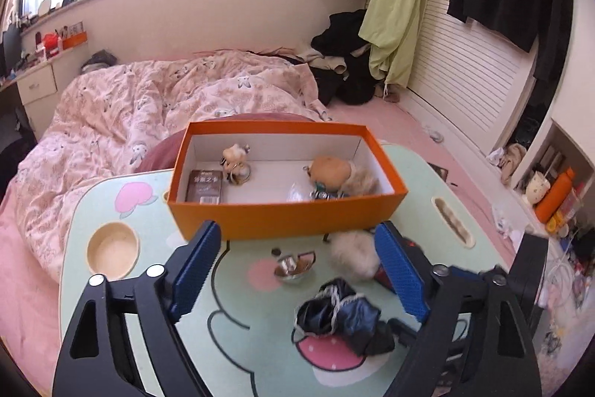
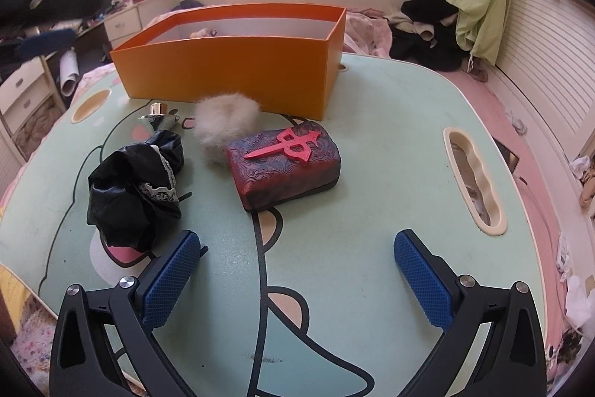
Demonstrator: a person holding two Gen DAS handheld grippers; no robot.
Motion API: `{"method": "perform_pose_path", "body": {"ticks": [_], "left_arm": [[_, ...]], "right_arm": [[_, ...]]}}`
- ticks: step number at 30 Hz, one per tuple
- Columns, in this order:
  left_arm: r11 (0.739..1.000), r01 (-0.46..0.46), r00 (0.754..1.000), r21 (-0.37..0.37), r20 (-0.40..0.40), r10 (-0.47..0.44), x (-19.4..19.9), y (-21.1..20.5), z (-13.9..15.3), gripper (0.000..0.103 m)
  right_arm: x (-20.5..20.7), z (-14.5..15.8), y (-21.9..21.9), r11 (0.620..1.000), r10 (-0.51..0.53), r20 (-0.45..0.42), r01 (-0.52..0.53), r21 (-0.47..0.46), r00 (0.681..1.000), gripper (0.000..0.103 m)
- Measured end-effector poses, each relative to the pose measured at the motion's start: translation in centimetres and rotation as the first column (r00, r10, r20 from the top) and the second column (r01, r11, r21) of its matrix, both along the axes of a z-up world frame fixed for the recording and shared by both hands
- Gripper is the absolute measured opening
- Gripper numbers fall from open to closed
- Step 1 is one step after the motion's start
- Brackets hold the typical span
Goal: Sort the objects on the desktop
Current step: 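Reach into the box and grasp the clear plastic bag with the left gripper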
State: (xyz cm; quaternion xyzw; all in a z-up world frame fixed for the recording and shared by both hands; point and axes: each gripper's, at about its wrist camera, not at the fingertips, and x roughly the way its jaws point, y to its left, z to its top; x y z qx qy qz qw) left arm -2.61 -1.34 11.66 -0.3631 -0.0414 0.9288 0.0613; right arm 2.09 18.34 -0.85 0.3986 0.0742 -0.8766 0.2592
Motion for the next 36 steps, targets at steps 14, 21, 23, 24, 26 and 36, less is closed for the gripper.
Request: {"method": "perform_pose_path", "body": {"ticks": [14,21,23,24,26,36], "left_arm": [[0.990,-0.044,0.884,0.137,0.468,-0.026,-14.2,0.2,-6.8,0.058],[0.966,-0.029,0.859,0.255,0.500,-0.106,-14.7,-0.1,-8.3,0.031],[0.952,-0.024,0.853,0.306,0.502,-0.140,-14.7,-0.4,-8.3,0.018],[0.947,-0.022,0.856,0.320,0.496,-0.148,-14.6,-0.6,-8.2,0.012],[0.944,-0.029,0.866,0.327,0.480,-0.139,-14.6,-1.2,-7.8,0.011],[0.904,0.052,0.963,0.424,0.218,-0.157,-9.7,-3.7,1.1,0.007]], "right_arm": [[0.1,0.0,-0.1,1.000,0.001,-0.001,-0.001,0.000,1.000,0.103],[-0.1,0.0,-0.2,1.000,0.006,0.000,-0.006,-0.001,1.000,0.103],[-0.1,0.0,-0.2,1.000,0.005,0.000,-0.005,-0.002,1.000,0.103],[-0.1,0.0,-0.2,1.000,0.006,0.000,-0.006,-0.002,1.000,0.103],[-0.1,0.0,-0.2,1.000,0.006,-0.001,-0.006,-0.002,1.000,0.103],[-0.1,0.0,-0.1,1.000,0.007,-0.001,-0.007,-0.002,1.000,0.103]]}}
